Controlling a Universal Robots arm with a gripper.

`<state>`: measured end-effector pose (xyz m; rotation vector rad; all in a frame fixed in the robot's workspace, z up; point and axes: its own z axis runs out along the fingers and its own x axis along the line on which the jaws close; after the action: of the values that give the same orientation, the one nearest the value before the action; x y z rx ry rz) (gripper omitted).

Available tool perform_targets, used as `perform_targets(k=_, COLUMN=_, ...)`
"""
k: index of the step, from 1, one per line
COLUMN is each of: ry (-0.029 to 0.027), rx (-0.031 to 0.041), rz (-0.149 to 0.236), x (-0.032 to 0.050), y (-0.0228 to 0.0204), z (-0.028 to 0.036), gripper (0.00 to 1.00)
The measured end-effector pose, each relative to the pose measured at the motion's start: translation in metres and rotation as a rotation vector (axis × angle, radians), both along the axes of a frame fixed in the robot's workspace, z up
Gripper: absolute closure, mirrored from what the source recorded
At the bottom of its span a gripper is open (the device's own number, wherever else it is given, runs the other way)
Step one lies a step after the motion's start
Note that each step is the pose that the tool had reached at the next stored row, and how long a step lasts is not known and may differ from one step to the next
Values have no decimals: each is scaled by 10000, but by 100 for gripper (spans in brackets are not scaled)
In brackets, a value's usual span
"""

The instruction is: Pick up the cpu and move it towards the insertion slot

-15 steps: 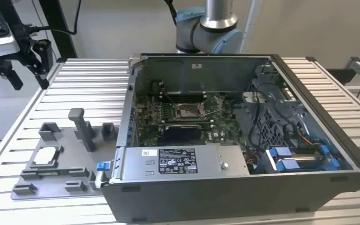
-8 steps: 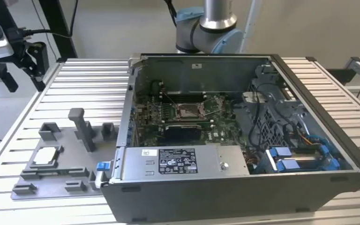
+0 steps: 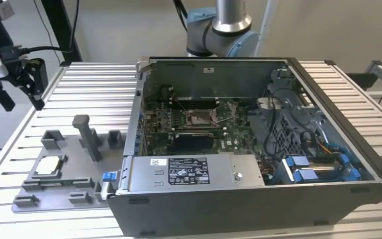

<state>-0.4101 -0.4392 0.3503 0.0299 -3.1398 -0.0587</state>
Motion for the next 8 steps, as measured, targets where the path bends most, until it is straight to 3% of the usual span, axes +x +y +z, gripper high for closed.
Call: perform_targets(k=8, ry=-1, rx=-1, rz=0, x=-28, y=-18, z=-144, gripper=0)
